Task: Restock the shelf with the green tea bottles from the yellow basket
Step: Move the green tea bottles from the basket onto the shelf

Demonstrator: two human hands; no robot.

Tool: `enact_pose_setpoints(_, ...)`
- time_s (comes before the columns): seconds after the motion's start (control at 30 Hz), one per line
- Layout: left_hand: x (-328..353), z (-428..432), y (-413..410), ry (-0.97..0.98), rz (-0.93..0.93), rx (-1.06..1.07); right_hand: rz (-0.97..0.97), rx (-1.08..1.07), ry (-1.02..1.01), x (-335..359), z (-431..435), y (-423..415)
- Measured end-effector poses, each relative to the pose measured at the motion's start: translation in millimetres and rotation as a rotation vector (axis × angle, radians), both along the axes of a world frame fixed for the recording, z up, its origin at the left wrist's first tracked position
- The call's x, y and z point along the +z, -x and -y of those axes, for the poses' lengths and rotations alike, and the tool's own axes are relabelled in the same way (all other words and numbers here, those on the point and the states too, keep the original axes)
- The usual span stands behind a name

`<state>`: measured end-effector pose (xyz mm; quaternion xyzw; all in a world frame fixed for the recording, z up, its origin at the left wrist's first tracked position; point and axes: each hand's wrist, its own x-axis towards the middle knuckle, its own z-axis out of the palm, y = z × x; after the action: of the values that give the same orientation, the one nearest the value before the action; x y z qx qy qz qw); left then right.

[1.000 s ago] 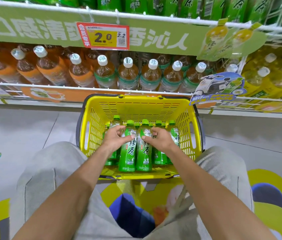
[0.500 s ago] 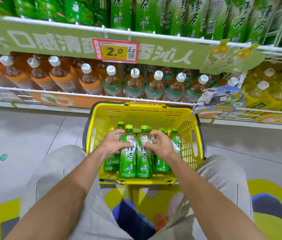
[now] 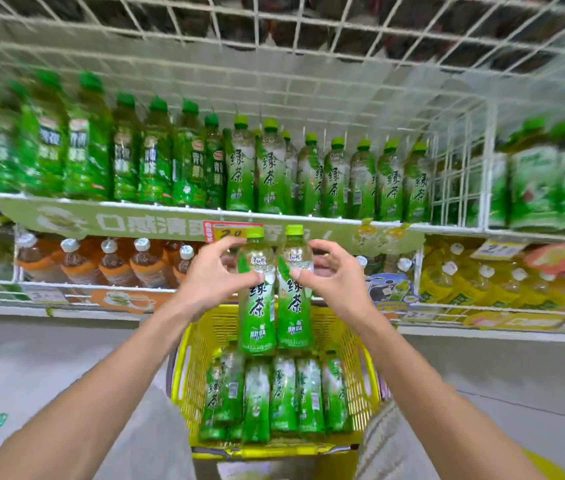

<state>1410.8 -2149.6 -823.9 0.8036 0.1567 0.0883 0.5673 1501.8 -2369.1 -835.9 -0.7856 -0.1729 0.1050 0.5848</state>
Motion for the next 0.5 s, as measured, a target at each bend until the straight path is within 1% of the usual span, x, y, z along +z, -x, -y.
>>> enact_pose_setpoints(0.13, 71.3, -10.0, -27.8, -0.123, 0.12, -0.042, 0.123, 0.001, -0.047, 71.9, 0.2, -25.8)
enact_pose_setpoints(0.27, 130.0, -13.0, -71.1, -0.139, 0.245, -0.053, 0.207, -0.04, -0.09, 125.4, -5.9, -68.5)
enact_pose_setpoints(0.4, 155.6, -11.3, -135.0, -0.186, 0.291, -0.039, 0.166, -0.13, -0.062, 150.1, -15.0, -120.5)
enact_pose_setpoints(0.5, 154.4, -2.2, -172.9, -0.166, 0.232, -0.084, 0.137, -0.196, -0.049, 148.5, -14.2, -150.7)
